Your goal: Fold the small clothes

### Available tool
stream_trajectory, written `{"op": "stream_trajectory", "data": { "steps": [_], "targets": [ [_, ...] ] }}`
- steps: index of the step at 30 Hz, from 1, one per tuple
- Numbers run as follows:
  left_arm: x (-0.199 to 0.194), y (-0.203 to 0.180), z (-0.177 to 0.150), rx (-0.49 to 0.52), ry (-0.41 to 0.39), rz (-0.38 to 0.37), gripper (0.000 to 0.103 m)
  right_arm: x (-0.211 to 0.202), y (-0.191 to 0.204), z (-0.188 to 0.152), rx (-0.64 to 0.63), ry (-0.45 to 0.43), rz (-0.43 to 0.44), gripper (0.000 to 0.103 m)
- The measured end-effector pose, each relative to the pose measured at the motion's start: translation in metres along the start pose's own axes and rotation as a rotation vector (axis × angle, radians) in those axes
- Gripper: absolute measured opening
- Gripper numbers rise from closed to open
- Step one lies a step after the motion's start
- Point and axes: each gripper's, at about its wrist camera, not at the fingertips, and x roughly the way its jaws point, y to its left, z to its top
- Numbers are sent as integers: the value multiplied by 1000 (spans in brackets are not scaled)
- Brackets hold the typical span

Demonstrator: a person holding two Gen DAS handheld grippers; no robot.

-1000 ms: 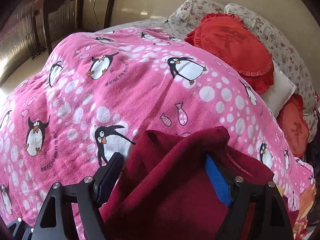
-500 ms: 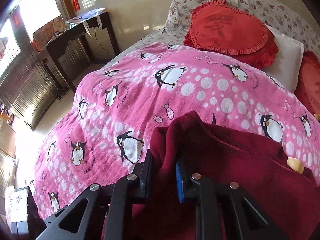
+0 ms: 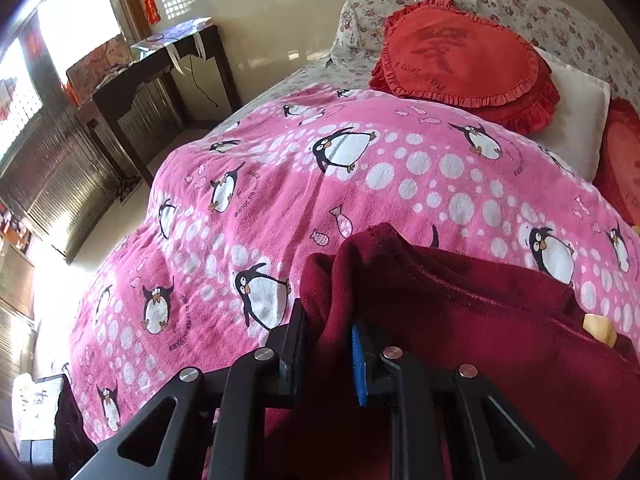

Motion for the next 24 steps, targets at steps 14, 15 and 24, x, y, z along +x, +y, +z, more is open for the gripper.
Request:
{"op": "stream_trajectory", "data": {
  "steps": [14,15,24],
  "targets": [
    [-78,-141,-8,278,-70,-114,21,-139,-71,-23,147,-235,108,15],
    [-77,-158,-11,309,-64,-131,21,-151,-81,-28,160,-252,105,15],
    [-9,-273,-67,487,115,-194,21,-215,-213,-116,415,-310,37,15]
  ]
}}
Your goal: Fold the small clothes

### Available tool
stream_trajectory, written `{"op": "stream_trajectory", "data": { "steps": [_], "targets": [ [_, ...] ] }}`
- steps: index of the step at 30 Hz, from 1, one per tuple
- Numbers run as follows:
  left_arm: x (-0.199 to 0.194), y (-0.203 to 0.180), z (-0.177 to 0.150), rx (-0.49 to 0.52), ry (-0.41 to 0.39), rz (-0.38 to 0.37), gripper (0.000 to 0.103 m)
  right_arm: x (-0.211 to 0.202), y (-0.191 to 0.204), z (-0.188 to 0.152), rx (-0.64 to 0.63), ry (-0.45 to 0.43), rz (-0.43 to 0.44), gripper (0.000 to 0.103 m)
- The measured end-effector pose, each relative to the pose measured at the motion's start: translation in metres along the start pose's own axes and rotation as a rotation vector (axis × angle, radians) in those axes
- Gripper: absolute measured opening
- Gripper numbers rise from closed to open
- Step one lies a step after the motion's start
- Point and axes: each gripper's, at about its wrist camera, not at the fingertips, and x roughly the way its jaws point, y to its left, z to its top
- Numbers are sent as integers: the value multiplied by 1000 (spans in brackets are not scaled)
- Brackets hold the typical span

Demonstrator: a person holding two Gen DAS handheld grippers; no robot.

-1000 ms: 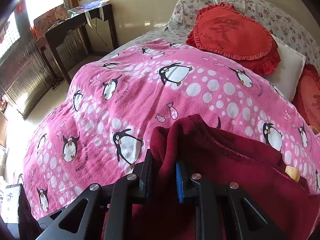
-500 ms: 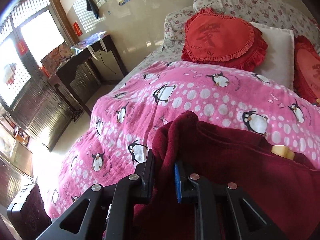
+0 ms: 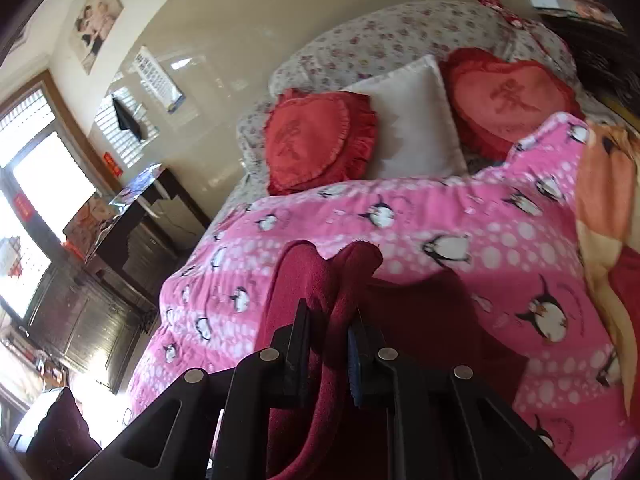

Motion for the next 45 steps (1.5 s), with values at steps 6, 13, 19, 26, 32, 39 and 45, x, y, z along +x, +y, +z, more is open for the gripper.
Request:
{"op": "stream_trajectory", "data": {
  "steps": [6,13,19,26,32,39,45],
  "targets": [
    [30,-10,-9,-47,82,-3,21,13,-69,-37,147,41,-66,16],
    [-36,-13,-18,-4,7,-66,67,-18,-70,-47,261,-45,18,56],
    [-55,21,-31,1,-33,159,67,-16,-39,-65,164,28,-13,56],
    [-32,56,-40,-65,43,228,67,9,-18,-80,75,91,-55,27],
    [-30,52,-42,-5,23,230,67,-14,-18,-72,15,14,-100,9],
    [-4,53,-42,-10,98,251,67,1,-48,-86,36,78,-189,15],
    [-19,54,-35,0,29,277,67,-39,-33,-83,28,11,-199,24]
  ]
}}
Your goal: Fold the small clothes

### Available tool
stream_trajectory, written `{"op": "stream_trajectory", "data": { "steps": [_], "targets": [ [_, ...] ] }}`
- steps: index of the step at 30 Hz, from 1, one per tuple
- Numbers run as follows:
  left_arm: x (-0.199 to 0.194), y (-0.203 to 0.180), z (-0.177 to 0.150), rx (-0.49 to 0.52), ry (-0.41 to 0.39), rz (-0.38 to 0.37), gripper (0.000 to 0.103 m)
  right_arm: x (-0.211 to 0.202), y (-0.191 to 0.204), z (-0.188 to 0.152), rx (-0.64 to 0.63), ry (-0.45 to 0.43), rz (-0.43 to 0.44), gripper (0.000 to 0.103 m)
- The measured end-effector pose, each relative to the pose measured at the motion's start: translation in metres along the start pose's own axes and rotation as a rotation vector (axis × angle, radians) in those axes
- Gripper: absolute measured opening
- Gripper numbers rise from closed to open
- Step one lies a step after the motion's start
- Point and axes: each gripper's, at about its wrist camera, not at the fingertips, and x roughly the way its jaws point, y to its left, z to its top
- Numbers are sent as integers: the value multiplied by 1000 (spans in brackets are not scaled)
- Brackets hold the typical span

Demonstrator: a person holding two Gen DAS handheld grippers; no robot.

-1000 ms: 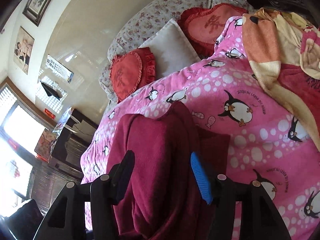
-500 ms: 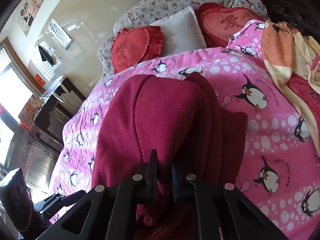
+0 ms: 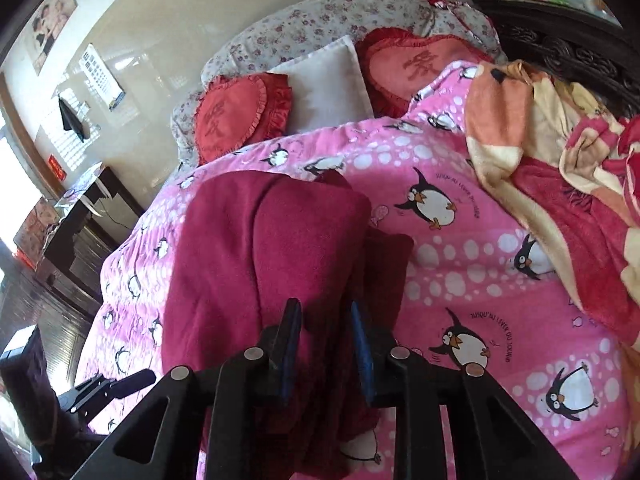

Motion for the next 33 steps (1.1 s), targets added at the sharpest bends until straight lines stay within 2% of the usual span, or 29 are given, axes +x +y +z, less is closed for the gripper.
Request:
{"op": "stream_trajectory", "data": {
  "steps": [3,7,10,12,18,21,24,28,33],
  "targets": [
    [0,3,8,-31,-22,2,67,-20,31,-8,-108,-21,53,24],
    [10,7,16,-79,-21,7,67,-15,55,-24,-172,4,114,24],
    [22,6,18,-76,6,3,67,7,51,-37,-211,58,25,23],
    [29,3,16,-60,23,2,67,16,41,-46,-223,73,-29,18],
    [35,-3,13,-45,24,10,67,19,23,-61,-203,57,-37,15],
    [29,-4,13,-30,13,25,67,13,25,-60,-182,66,-27,15],
    [22,-6,17,-10,-8,45,67,-2,26,-51,-128,49,22,18],
    [16,-7,26,7,-40,55,67,-16,44,-38,-158,-13,8,21],
    [22,-6,40,1,-58,56,67,-7,52,-20,-171,-32,-3,22]
  ]
}}
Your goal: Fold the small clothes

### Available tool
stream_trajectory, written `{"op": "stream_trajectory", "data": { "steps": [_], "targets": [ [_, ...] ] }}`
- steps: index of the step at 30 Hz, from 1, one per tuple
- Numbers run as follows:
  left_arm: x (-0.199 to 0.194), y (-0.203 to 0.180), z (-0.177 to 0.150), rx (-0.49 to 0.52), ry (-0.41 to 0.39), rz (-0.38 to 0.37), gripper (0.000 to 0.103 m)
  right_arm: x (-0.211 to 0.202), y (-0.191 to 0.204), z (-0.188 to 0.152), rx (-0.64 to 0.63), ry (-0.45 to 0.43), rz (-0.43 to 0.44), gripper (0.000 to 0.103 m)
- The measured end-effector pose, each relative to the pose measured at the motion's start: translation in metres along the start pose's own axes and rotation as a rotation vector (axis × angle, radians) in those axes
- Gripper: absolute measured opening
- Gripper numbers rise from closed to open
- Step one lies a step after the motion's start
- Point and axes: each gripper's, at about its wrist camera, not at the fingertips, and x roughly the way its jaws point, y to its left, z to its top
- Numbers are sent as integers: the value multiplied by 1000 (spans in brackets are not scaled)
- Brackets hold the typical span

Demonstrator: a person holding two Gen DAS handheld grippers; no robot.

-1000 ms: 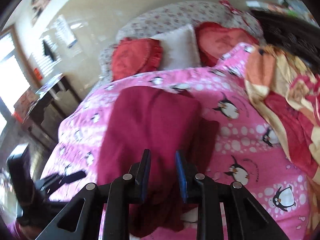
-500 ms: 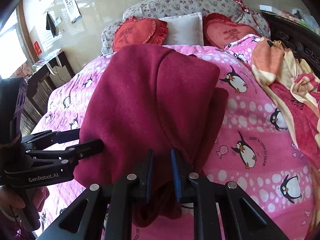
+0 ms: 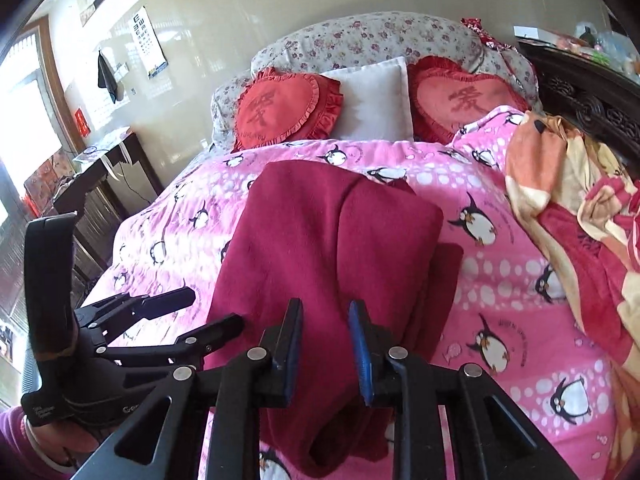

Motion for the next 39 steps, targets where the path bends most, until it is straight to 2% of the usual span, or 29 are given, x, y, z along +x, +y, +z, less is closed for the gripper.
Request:
{"op": "stream_trajectory", "data": {
  "steps": [6,9,11,16,17,19,21,22,26,29,31,32,33,34,35,38,39],
  "targets": [
    [26,1,9,-35,38,-29,67,28,-22,10,26,23,-76,22],
    [36,-1,11,-43,40,-41,74,44,-37,2,26,65,-117,22],
    [43,-2,11,-40,50,-51,78,50,-44,-5,30,60,-113,23],
    [38,9,13,-69,74,-96,79,45,-63,-9,124,54,-63,46],
    [34,12,14,-68,67,-96,79,41,-65,-9,139,41,-56,52],
    [29,20,15,-76,45,-100,79,30,-68,-12,164,-8,-37,57],
    [32,28,14,-101,49,-130,79,24,-71,-15,193,-32,-10,77],
    [35,32,14,-115,59,-152,79,23,-74,-16,215,-41,16,79],
    [51,45,13,-215,97,-241,81,44,-82,-17,284,11,103,80],
    [63,45,11,-250,119,-279,88,64,-85,-17,308,49,150,80],
    [72,43,11,-271,131,-311,90,74,-87,-17,340,49,210,80],
    [74,43,11,-285,138,-321,90,76,-88,-17,351,42,216,79],
    [76,42,11,-296,143,-328,90,78,-89,-16,357,40,219,73],
    [75,40,12,-296,144,-330,89,79,-88,-14,351,41,218,67],
    [72,38,12,-285,141,-339,77,77,-86,-12,339,40,222,60],
    [59,31,15,-241,122,-325,63,68,-82,-9,318,40,217,41],
    [53,30,15,-226,117,-320,60,63,-84,-10,332,36,229,38]
  ]
}}
